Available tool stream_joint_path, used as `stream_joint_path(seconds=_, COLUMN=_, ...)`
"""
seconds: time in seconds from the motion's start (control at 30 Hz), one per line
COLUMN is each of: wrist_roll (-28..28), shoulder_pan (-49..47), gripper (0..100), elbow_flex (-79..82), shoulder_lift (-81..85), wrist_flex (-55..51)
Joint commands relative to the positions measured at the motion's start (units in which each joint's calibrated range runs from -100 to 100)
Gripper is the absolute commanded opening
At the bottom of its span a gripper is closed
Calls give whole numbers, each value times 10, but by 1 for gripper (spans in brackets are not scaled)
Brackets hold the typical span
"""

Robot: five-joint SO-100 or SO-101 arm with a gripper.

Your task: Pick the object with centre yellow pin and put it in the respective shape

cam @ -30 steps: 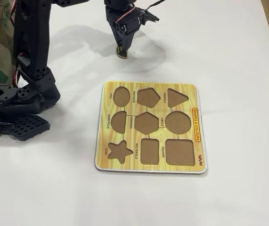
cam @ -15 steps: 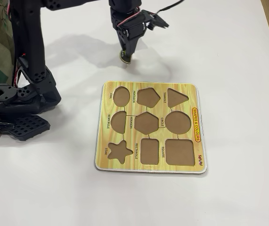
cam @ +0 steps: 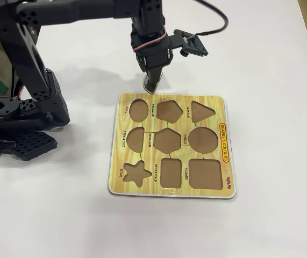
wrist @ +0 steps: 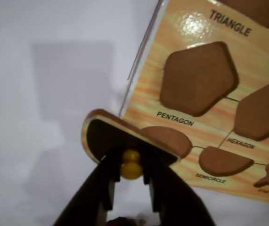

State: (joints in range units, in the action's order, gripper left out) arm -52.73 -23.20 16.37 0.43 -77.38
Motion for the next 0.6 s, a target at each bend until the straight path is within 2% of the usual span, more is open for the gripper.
stream_joint_path(seconds=0.0, wrist_roll=18, shoulder_pan=38, gripper=1, elbow_flex=25, shoulder_lift=59, wrist_flex=-3)
stream_joint_path(seconds=0.57, wrist_roll=225, shoulder_pan=194, gripper=1, elbow_flex=245, shoulder_lift=277, wrist_flex=6)
